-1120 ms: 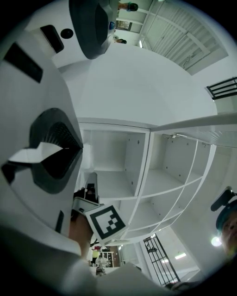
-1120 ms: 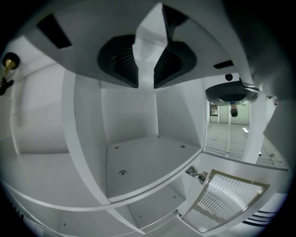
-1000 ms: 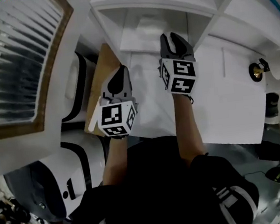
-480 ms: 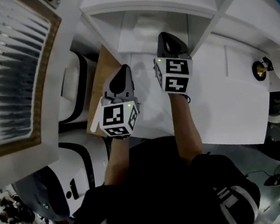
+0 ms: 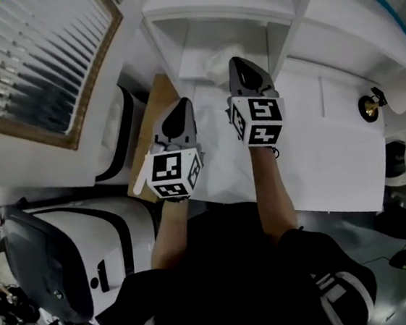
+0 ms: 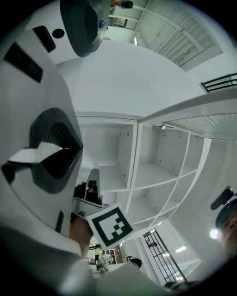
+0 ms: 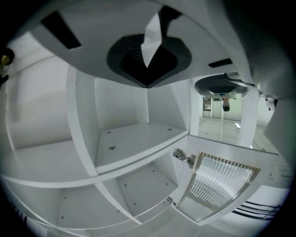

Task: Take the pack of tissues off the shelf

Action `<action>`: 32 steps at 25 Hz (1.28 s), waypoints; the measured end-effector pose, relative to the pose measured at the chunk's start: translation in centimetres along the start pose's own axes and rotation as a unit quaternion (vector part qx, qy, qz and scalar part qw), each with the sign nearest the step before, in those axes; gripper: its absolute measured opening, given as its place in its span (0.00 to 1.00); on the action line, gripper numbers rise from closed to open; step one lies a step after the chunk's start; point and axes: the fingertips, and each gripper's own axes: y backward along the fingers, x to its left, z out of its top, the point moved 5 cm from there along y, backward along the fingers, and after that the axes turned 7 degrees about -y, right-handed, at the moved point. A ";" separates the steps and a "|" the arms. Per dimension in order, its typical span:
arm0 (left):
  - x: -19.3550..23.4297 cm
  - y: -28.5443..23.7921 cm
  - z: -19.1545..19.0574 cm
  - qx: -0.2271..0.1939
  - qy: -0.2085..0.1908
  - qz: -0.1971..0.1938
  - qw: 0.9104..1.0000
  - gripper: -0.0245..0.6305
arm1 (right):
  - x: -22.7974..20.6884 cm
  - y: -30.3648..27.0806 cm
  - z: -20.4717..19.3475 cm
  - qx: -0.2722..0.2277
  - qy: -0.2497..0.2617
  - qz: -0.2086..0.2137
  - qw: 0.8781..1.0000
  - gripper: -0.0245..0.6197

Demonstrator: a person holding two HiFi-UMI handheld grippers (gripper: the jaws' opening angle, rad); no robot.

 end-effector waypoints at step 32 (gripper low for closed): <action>-7.8 4.0 0.0 -0.021 0.047 -0.121 0.991 0.05 | -0.2 16.3 1.2 -0.034 0.033 -0.040 0.998 0.06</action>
